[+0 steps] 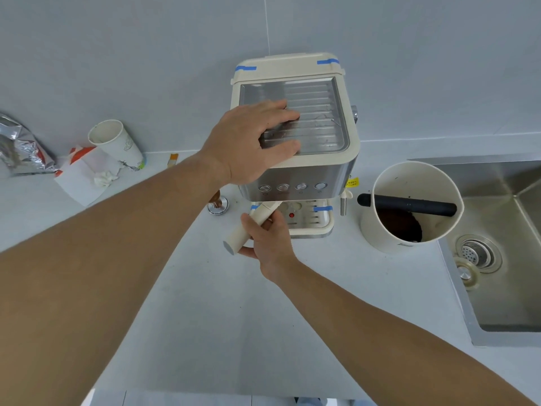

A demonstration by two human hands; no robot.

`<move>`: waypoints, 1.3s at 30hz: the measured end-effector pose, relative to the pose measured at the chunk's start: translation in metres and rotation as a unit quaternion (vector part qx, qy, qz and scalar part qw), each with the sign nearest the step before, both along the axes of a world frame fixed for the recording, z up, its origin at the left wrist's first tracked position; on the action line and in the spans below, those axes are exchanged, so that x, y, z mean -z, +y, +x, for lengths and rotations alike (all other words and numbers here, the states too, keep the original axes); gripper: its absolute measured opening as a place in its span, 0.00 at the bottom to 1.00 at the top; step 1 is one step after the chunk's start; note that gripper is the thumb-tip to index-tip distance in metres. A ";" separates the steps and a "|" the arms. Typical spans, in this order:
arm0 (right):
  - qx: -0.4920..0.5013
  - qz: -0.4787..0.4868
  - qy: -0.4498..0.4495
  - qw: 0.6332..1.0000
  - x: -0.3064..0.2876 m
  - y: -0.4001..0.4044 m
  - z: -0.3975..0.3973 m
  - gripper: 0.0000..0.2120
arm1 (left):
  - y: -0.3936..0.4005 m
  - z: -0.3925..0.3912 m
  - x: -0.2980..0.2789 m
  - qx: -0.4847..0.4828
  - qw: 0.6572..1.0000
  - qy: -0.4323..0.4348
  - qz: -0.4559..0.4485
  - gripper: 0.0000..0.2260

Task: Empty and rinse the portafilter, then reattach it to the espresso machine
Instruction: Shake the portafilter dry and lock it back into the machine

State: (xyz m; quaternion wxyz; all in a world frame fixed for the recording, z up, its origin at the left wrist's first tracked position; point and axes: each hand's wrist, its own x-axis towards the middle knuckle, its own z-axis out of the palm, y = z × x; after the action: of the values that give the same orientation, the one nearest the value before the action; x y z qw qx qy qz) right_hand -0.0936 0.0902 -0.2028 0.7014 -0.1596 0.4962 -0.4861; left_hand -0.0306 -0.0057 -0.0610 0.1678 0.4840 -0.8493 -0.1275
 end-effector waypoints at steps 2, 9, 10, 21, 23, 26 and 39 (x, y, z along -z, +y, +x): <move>0.026 -0.001 -0.012 1.000 -0.001 -0.006 0.003 0.18 | 0.001 0.000 0.000 0.000 1.000 -0.001 0.001 0.29; 0.093 0.011 -0.044 0.995 -0.011 -0.022 0.010 0.19 | 0.000 0.001 0.000 0.000 1.000 -0.003 0.003 0.29; 0.088 0.009 -0.043 0.995 -0.011 -0.021 0.011 0.19 | 0.000 0.001 0.000 0.001 1.000 -0.002 0.001 0.29; 0.025 -0.009 -0.014 1.000 -0.008 -0.011 0.017 0.12 | 0.000 0.001 0.001 -0.001 1.000 -0.002 0.001 0.28; 0.032 -0.013 -0.016 0.999 -0.008 -0.010 0.018 0.13 | 0.000 0.002 0.001 -0.001 1.000 0.001 0.000 0.29; 0.043 -0.014 -0.029 0.999 -0.011 -0.008 0.021 0.13 | 0.000 0.001 0.000 0.001 1.000 0.000 -0.001 0.28; 0.039 -0.008 -0.028 0.999 -0.006 -0.010 0.023 0.18 | 0.000 0.001 0.001 0.000 1.000 0.002 -0.003 0.27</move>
State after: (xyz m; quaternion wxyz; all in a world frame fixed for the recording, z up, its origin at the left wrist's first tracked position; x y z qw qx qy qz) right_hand -0.0707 0.0800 -0.1963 0.6942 -0.1319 0.4786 -0.5212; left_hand -0.0293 -0.0058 -0.0617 0.1708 0.4835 -0.8493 -0.1255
